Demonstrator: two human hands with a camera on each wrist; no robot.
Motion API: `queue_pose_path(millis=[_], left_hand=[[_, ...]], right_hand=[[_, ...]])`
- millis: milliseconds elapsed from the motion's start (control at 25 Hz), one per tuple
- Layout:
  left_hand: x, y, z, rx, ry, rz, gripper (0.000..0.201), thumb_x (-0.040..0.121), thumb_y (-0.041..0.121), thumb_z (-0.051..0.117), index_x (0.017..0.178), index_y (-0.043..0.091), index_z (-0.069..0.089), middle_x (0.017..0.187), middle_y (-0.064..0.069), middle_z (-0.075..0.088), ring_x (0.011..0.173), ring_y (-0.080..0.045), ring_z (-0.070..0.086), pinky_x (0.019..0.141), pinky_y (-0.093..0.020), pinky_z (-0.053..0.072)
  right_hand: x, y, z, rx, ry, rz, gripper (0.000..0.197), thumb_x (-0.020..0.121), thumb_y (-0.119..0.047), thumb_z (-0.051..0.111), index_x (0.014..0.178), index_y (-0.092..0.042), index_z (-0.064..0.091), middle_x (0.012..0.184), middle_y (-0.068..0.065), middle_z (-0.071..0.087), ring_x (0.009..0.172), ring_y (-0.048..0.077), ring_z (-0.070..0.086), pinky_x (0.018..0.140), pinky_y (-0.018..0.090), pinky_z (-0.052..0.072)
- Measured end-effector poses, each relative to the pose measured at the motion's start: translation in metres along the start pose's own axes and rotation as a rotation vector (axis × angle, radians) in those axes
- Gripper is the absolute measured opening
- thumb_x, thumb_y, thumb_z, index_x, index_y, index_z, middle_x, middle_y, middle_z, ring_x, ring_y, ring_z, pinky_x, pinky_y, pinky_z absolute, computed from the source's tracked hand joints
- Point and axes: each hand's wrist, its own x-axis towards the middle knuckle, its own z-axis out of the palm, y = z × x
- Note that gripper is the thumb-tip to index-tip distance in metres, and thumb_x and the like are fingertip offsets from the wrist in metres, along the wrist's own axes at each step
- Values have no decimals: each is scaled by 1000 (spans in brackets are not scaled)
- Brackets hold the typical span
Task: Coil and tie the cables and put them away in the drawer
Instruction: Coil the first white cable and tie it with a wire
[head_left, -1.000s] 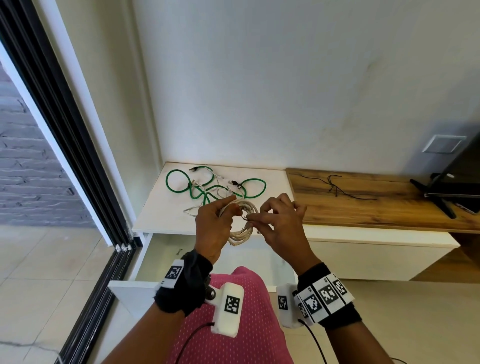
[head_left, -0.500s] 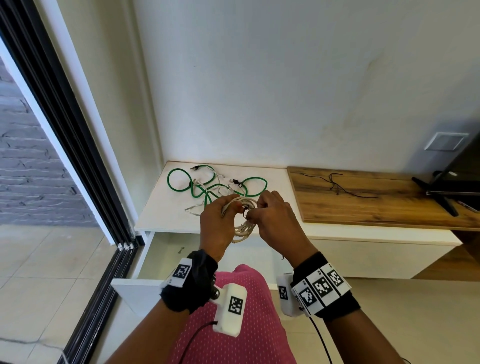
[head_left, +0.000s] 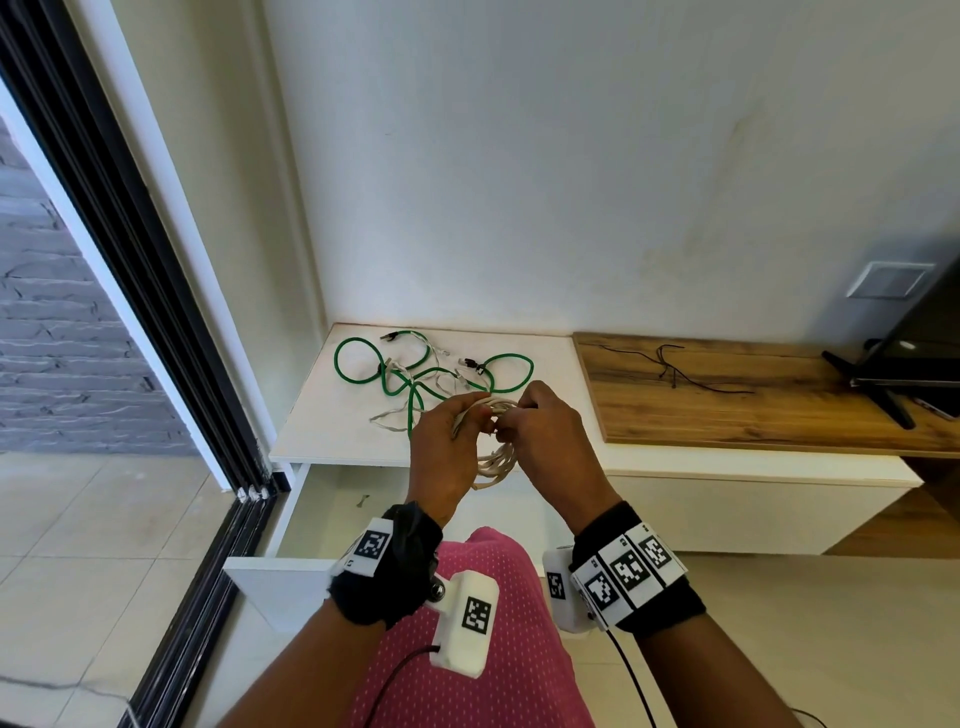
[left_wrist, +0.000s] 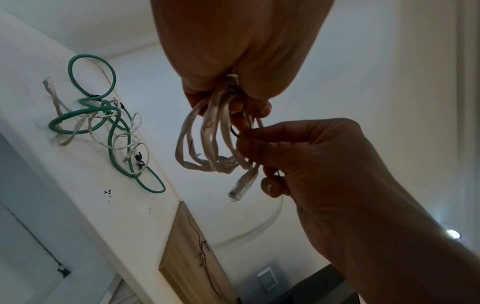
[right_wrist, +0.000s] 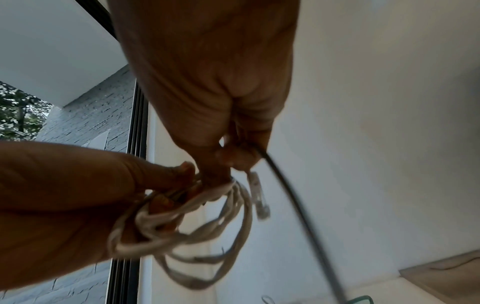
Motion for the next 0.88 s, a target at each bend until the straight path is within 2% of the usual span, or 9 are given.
queue_pose_path(millis=[80, 160, 200, 320, 480, 640, 720, 800, 880], left_hand=[[0, 2, 1, -12, 0, -4, 20, 95, 19, 56, 110, 15, 70, 92, -5, 72, 72, -4, 58, 77, -25, 48], [-1, 6, 2, -29, 1, -3, 19, 95, 19, 57, 108, 18, 71, 94, -3, 73, 74, -4, 58, 78, -25, 49], [-2, 8, 3, -39, 1, -3, 18, 94, 19, 58, 107, 20, 71, 94, -2, 73, 74, -4, 59, 78, -24, 49], [-5, 9, 2, -49, -5, -8, 18, 95, 17, 57, 103, 24, 71, 97, 1, 73, 77, -1, 60, 80, -23, 50], [-9, 8, 2, -43, -16, -20, 20, 95, 15, 56, 105, 18, 73, 99, 3, 73, 91, -4, 66, 89, -26, 51], [-9, 9, 4, -73, 5, -45, 18, 94, 14, 58, 104, 17, 73, 86, 1, 71, 61, 8, 57, 73, -20, 47], [-9, 7, 5, -64, 44, -60, 16, 93, 17, 59, 105, 17, 69, 90, 0, 71, 66, 3, 57, 74, -22, 49], [-7, 6, 5, -85, 85, -126, 16, 93, 21, 60, 109, 18, 59, 97, -4, 69, 76, -9, 59, 75, -27, 50], [-6, 5, 4, -131, 80, -200, 20, 94, 20, 58, 113, 17, 52, 94, -4, 68, 80, -15, 60, 76, -29, 50]], right_hand=[[-3, -3, 2, -83, 128, -101, 16, 81, -13, 69, 95, -4, 68, 76, -8, 60, 64, 1, 59, 58, 13, 47], [-8, -3, 8, -276, 237, -294, 18, 70, -5, 82, 85, -1, 72, 72, 6, 63, 56, 14, 61, 50, 19, 48], [-9, -2, 10, -325, 259, -321, 20, 66, -3, 84, 82, -1, 72, 70, 10, 63, 54, 19, 60, 49, 21, 47], [-11, 1, 13, -324, 337, -323, 23, 62, -3, 86, 79, -1, 71, 67, 11, 64, 51, 20, 60, 51, 18, 44], [-13, 5, 17, -323, 305, -306, 22, 63, -3, 87, 78, -1, 70, 65, 11, 66, 49, 20, 60, 52, 17, 42], [-17, 7, 18, -309, 326, -292, 21, 63, -3, 86, 77, -2, 70, 63, 9, 66, 48, 18, 59, 53, 15, 37], [-17, 7, 18, -322, 344, -297, 21, 63, -3, 86, 75, -4, 69, 61, 7, 65, 46, 16, 57, 51, 14, 36], [-16, 6, 19, -320, 347, -317, 22, 61, -2, 87, 74, -4, 69, 60, 7, 64, 45, 16, 56, 51, 14, 34], [-17, 6, 20, -318, 348, -336, 22, 61, -3, 87, 75, -4, 70, 60, 7, 65, 45, 16, 57, 51, 14, 35]])
